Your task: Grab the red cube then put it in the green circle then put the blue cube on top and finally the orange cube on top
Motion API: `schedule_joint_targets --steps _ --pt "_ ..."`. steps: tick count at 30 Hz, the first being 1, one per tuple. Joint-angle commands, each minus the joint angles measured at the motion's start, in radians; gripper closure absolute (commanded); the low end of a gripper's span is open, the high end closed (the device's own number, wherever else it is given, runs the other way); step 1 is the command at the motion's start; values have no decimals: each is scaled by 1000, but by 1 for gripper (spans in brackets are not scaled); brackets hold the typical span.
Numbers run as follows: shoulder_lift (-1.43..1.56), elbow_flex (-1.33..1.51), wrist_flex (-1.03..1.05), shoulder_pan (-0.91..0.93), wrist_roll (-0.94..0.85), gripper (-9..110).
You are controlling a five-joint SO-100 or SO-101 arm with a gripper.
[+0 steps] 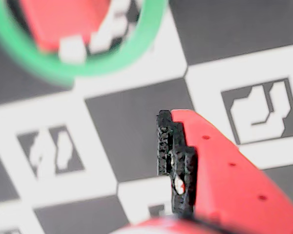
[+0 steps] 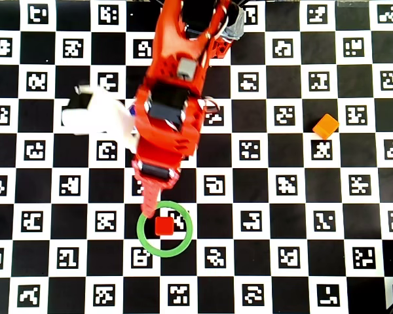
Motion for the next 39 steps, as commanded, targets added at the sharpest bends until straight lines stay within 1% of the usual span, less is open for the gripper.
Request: schedule_joint_targets --steps 1,6,14,25,31,39 --pt "123 78 29 91 -2 59" --pt "215 284 -66 178 -48 59" --pt "304 534 -186 272 -94 59" --pt "359 813 -322 291 -100 59" --pt "449 950 -393 304 -98 59" --pt "479 1054 -465 313 -91 59"
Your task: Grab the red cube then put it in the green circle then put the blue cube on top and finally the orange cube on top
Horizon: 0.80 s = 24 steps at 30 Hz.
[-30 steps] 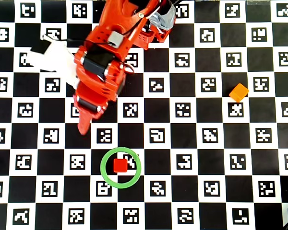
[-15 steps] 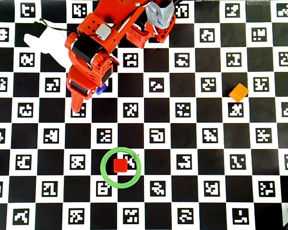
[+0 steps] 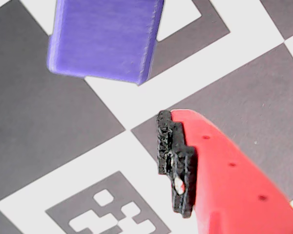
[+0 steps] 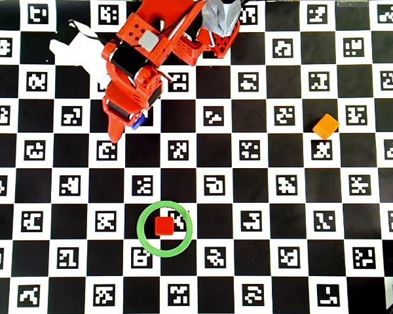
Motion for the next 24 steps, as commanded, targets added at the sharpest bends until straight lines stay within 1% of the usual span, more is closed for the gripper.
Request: schedule_joint_targets --steps 1,12,24 --pt "57 20 -38 18 5 59" --pt "49 176 -195 32 11 59" --pt "-41 195 -305 71 -14 61"
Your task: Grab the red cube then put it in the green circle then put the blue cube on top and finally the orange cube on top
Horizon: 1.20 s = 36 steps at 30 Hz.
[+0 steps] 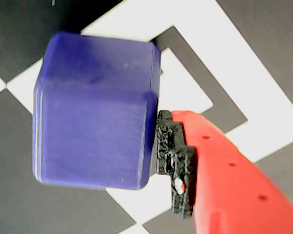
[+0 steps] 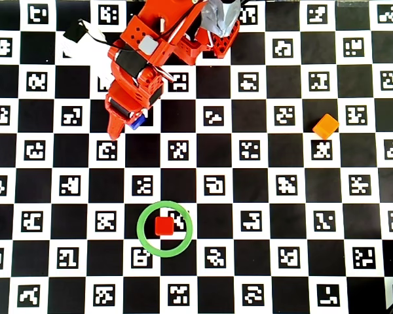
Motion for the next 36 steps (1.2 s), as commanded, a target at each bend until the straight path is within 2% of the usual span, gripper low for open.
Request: schedule_joint_targets --steps 1,11,15,25,36 --pt "-17 -9 -23 9 -3 61" --pt "-57 -14 -60 9 -6 63" --pt "-71 -17 -64 8 -8 74" --pt "-78 -17 -71 -2 -17 88" --pt "-78 -64 -21 -8 -26 90"
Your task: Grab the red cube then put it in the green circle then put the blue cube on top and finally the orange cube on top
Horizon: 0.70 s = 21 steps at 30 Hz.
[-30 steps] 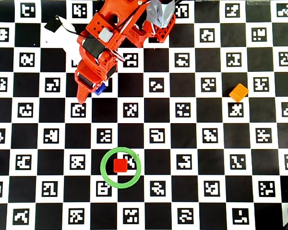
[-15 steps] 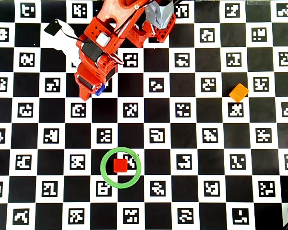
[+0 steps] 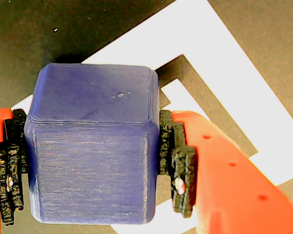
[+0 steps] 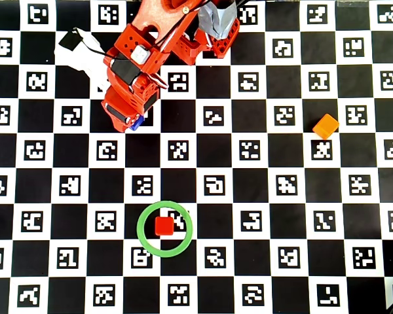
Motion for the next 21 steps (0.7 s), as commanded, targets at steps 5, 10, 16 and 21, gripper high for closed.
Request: schedule_joint_targets --steps 5,10,16,21 --pt "0 -175 152 -28 -34 90" --pt "-12 -331 287 -60 -78 91" --pt "-75 -598 482 -101 -156 91" --pt "-173 -853 643 -161 -239 91"
